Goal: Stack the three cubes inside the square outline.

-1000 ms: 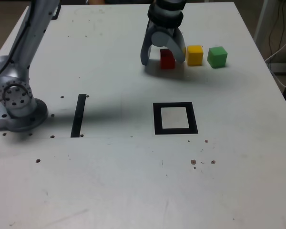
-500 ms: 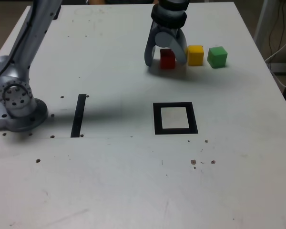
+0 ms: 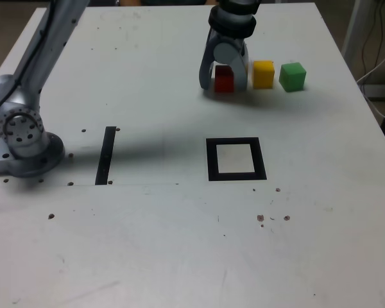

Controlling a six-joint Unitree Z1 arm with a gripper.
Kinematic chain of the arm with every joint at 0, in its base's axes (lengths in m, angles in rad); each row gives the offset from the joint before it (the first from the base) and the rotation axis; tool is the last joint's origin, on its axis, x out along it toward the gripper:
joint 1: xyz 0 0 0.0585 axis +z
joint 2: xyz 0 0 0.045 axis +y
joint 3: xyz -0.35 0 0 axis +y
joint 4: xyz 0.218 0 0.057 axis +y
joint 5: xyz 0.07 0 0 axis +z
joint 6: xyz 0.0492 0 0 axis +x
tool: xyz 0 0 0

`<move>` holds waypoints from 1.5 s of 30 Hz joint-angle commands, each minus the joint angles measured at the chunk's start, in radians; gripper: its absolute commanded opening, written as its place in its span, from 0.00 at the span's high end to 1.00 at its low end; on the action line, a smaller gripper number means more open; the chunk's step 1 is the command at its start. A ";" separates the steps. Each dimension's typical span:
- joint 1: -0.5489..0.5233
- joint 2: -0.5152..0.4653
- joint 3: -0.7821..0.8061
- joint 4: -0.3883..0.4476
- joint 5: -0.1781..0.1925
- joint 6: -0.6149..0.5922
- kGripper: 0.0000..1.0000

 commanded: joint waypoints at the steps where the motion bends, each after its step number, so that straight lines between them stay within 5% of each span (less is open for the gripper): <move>1: 0.000 0.007 -0.003 0.002 0.004 -0.001 0.49; 13: -0.009 0.001 -0.014 0.033 -0.006 -0.001 0.62; 19: -0.061 -0.061 -0.045 0.099 0.051 0.000 0.74; 28: -0.150 -0.097 -0.009 0.128 0.076 -0.036 0.73; 45: -0.402 -0.216 0.183 0.032 -0.043 -0.312 0.72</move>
